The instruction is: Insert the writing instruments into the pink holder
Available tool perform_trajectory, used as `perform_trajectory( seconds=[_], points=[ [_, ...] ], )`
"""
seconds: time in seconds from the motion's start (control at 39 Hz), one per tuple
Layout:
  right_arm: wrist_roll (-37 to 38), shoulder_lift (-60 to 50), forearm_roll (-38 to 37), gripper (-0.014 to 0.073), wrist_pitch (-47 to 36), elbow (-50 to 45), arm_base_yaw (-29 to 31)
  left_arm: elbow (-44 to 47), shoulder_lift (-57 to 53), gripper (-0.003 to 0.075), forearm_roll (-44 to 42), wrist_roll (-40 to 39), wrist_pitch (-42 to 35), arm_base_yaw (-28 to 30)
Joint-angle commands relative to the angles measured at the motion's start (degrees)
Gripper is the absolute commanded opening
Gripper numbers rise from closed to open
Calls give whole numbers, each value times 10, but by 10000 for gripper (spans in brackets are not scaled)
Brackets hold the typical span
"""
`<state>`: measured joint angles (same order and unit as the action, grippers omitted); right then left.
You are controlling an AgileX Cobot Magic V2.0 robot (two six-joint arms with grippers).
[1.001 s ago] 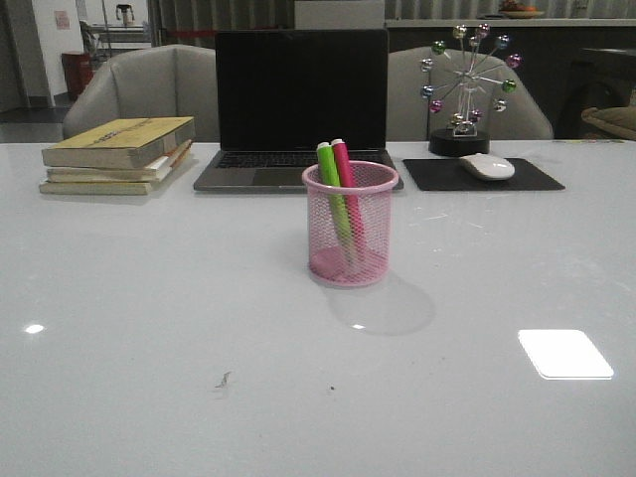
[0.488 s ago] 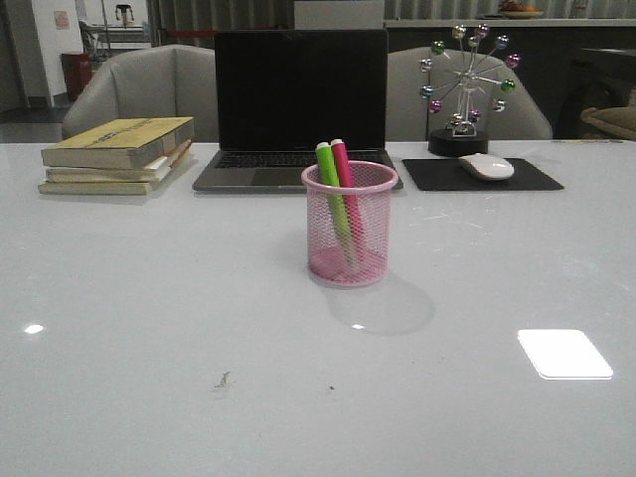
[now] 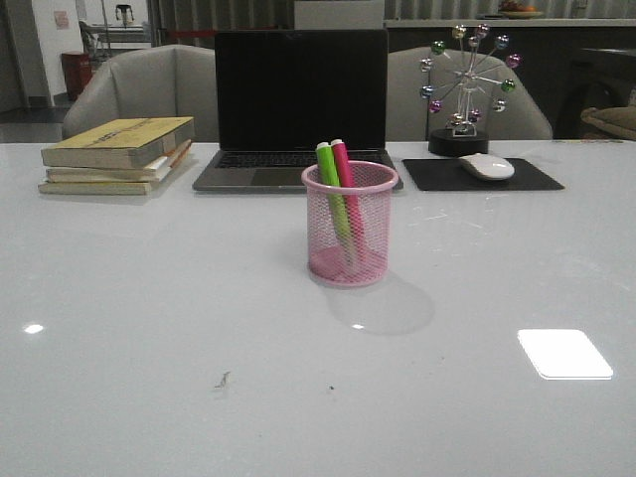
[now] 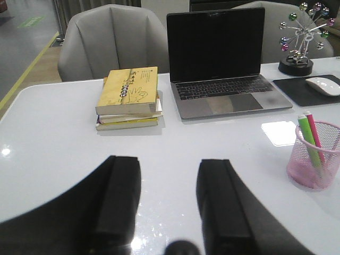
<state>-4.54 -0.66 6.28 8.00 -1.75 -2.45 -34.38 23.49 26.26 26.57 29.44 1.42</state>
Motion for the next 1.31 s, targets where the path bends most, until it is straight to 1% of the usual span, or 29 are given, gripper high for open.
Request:
perform_trajectory(
  seconds=[0.0,0.46,0.51,0.59,0.67,0.69,0.74,0.8,0.87,0.9,1.1,1.21,1.28],
  points=[
    [1,-10,1,29,-45,0,2,-16,3,330,12,-5,-43,0],
    [1,-10,1,29,-45,0,2,-16,3,328,12,-5,-47,0],
    [1,-10,1,29,-45,0,2,-16,3,307,12,-5,-51,0],
    [1,-10,1,29,-45,0,2,-16,2,242,7,-5,-57,0],
    [1,-10,1,29,-45,0,2,-14,-9,176,-24,-10,-63,0],
    [1,-10,1,29,-45,0,2,-12,-13,150,-39,-17,-66,0],
    [1,-10,1,29,-45,0,2,-4,-26,95,-71,-61,-80,0],
    [1,-10,1,29,-45,0,2,6,-39,95,-106,-116,-100,0],
    [1,-10,1,29,-45,0,2,28,-67,92,-163,-228,-144,0],
    [1,-10,1,29,-45,0,2,37,-74,92,-180,-247,-155,0],
    [1,-10,1,29,-45,0,2,104,-159,92,-238,-257,-250,0],
    [1,-10,1,29,-45,0,2,139,-209,92,-263,-257,-278,0],
    [1,-10,1,29,-45,0,2,169,-249,92,-263,-257,-288,0]
  ],
)
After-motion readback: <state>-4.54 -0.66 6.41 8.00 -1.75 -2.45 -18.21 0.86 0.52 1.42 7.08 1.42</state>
